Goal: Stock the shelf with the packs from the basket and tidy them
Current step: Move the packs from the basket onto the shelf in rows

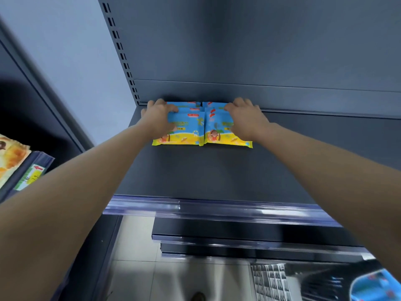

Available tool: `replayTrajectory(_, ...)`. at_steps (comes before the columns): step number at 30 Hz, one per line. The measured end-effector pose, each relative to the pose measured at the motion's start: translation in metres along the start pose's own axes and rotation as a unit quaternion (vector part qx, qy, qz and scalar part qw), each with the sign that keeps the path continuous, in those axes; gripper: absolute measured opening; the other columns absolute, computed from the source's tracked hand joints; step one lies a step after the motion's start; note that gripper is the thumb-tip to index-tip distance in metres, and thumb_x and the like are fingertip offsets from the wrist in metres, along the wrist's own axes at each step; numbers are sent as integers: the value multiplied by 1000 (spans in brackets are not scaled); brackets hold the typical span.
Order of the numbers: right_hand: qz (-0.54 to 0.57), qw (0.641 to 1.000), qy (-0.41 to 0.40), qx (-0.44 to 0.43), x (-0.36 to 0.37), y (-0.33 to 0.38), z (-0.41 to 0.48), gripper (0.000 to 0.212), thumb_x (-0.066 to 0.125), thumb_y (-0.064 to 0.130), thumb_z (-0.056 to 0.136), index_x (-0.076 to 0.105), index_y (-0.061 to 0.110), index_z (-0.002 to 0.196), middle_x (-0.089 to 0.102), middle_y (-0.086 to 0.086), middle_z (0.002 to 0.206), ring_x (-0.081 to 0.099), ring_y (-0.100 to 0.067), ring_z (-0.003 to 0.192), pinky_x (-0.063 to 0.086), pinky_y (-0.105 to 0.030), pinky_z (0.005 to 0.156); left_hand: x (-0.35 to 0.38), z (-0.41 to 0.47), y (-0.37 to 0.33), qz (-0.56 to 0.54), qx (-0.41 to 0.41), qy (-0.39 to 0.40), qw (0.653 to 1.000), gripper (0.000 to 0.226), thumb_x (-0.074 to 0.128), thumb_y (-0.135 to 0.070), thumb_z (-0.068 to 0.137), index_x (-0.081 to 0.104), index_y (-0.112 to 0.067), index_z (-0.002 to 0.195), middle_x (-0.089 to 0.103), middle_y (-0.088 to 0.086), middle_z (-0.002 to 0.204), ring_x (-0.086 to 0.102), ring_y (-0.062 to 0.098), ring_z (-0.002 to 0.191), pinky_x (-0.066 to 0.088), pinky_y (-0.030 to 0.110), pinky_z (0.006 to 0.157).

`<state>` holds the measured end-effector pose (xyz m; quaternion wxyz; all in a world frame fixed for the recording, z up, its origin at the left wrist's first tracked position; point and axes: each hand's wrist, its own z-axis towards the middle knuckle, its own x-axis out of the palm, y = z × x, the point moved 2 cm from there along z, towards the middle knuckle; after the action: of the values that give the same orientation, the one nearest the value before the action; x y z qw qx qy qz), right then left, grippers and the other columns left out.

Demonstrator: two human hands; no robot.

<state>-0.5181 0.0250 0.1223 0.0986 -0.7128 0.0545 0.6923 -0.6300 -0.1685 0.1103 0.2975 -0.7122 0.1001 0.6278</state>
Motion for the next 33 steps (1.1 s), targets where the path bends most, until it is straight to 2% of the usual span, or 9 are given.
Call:
replayTrajectory(4, 2, 999, -36, -6, -6, -7, -14, 47, 49, 6, 87, 43, 11, 133, 46, -11, 131, 41, -31, 122, 35, -41, 99, 1, -8, -10, 10, 1, -27, 1000, 56, 65, -21, 83, 46, -19, 135, 39, 10, 137, 30, 30, 128, 23, 39, 107)
replayTrajectory(8, 5, 998, -56, -14, -18, -22, -40, 40, 51, 17, 92, 45, 11, 131, 47, -9, 131, 42, -29, 123, 34, -38, 99, 0, -24, -40, 0, 36, -61, 998, 45, 61, -18, 85, 51, -16, 129, 44, 11, 133, 34, 32, 124, 25, 39, 105)
replayTrajectory(13, -31, 994, -100, -24, -41, -52, -102, 41, 48, 18, 93, 44, 11, 133, 45, -9, 135, 40, -30, 124, 32, -38, 98, -3, -61, -116, -20, 141, -93, 985, 40, 61, -18, 86, 54, -15, 126, 48, 8, 129, 38, 29, 122, 28, 37, 101)
replayTrajectory(18, -85, 990, -110, -10, -52, -99, -189, 42, 49, 20, 93, 44, 9, 134, 44, -13, 137, 41, -32, 124, 30, -40, 99, 2, -114, -215, -27, 268, -111, 957, 40, 62, -22, 85, 56, -17, 124, 51, 6, 126, 41, 28, 119, 30, 37, 99)
replayTrajectory(22, -86, 992, -80, 37, -40, -149, -269, 45, 50, 19, 93, 42, 9, 136, 44, -13, 137, 41, -32, 124, 29, -41, 100, 28, -166, -296, -57, 340, -80, 935, 40, 62, -24, 85, 55, -17, 124, 52, 6, 125, 42, 26, 120, 30, 37, 101)
replayTrajectory(25, -73, 993, -72, 64, -21, -186, -330, 42, 53, 14, 89, 50, 5, 130, 50, -16, 131, 47, -36, 117, 33, -43, 96, 61, -207, -346, -76, 373, -37, 924, 39, 61, -23, 86, 54, -16, 124, 52, 5, 123, 44, 25, 117, 31, 37, 100)
replayTrajectory(28, -63, 993, -34, 93, 5, -217, -384, 43, 53, 13, 88, 50, 8, 130, 49, -13, 132, 46, -34, 119, 33, -41, 95, 100, -247, -384, -80, 385, 7, 919, 38, 62, -23, 85, 55, -16, 122, 54, 5, 119, 46, 25, 114, 34, 37, 97)
replayTrajectory(33, -47, 993, 32, 104, 58, -259, -448, 42, 54, 18, 88, 50, 10, 128, 50, -12, 132, 46, -32, 122, 36, -42, 100, 173, -296, -425, -37, 371, 125, 919, 41, 60, -26, 86, 53, -18, 125, 52, 5, 122, 46, 24, 117, 36, 39, 101)
